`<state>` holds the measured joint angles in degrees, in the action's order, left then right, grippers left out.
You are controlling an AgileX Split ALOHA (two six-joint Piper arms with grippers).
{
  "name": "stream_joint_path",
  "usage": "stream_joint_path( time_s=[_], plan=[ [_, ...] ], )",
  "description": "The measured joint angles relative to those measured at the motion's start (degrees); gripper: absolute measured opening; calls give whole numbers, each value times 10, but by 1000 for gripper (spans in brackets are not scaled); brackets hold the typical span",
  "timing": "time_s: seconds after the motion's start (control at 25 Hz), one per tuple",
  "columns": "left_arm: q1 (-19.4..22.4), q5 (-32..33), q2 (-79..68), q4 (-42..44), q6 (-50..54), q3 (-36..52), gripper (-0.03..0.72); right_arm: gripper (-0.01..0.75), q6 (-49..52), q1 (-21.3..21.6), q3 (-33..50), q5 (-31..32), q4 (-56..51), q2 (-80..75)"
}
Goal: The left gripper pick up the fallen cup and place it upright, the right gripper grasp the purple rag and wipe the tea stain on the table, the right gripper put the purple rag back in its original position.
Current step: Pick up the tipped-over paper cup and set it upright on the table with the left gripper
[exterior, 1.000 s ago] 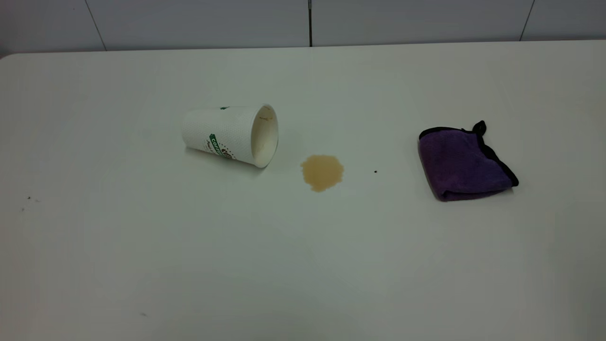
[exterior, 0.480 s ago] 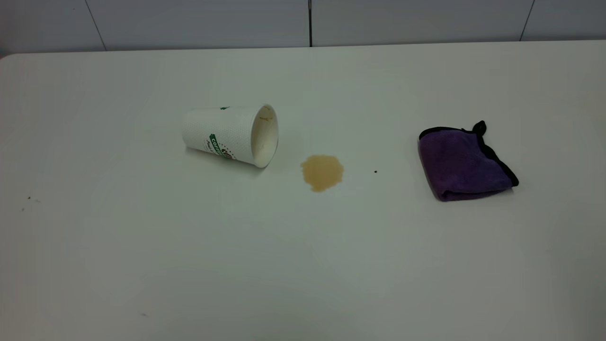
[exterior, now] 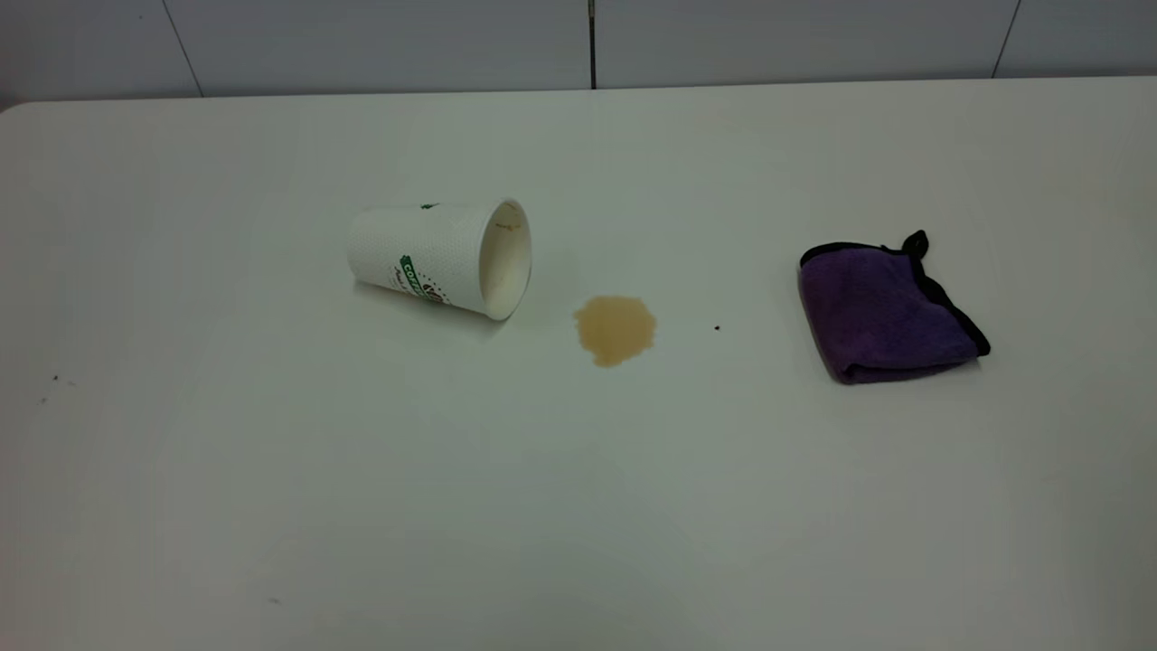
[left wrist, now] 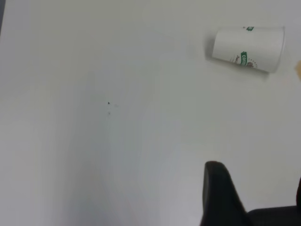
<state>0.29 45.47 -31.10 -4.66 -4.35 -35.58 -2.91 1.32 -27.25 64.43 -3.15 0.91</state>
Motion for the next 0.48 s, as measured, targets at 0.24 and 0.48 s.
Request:
stream_joint_path(
  time_s=[0.24,0.48],
  plan=[
    [-1,-52,-191,-14,-46,-64,428,238,0,0,0,0,0,0],
    [-79,-108,-344,-47,-144,-98,504,238,0,0,0,0,0,0]
  ],
)
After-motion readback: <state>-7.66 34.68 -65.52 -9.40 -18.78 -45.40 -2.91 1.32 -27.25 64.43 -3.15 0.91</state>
